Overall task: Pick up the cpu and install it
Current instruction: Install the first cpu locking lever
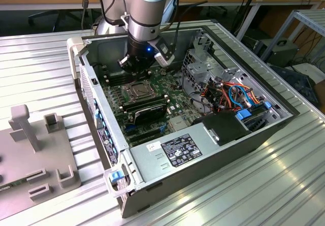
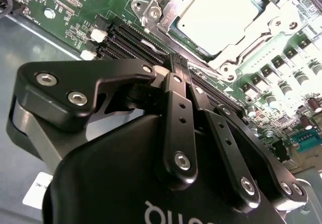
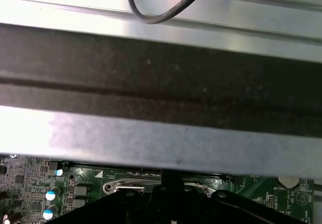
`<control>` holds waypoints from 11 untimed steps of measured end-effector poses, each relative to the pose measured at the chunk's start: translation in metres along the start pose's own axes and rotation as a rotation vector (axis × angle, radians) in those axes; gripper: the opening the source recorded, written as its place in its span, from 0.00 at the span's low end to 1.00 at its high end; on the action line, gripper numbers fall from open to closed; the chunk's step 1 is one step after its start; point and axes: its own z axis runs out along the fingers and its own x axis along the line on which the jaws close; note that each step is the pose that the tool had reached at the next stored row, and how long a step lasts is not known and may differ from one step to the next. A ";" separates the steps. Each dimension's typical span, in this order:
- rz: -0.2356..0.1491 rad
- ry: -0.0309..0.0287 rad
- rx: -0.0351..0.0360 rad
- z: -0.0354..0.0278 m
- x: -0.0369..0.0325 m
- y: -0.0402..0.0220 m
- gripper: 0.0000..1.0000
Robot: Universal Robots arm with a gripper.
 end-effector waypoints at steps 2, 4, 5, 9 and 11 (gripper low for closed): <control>0.000 -0.0001 -0.0003 0.0005 -0.0002 0.0000 0.11; 0.000 0.0001 0.0002 0.0009 -0.0004 -0.0001 0.11; 0.000 0.0001 0.0003 0.0009 -0.0004 -0.0001 0.11; 0.000 0.0001 0.0002 0.0014 -0.0006 -0.0002 0.11; 0.000 0.0000 0.0002 0.0015 -0.0006 -0.0002 0.11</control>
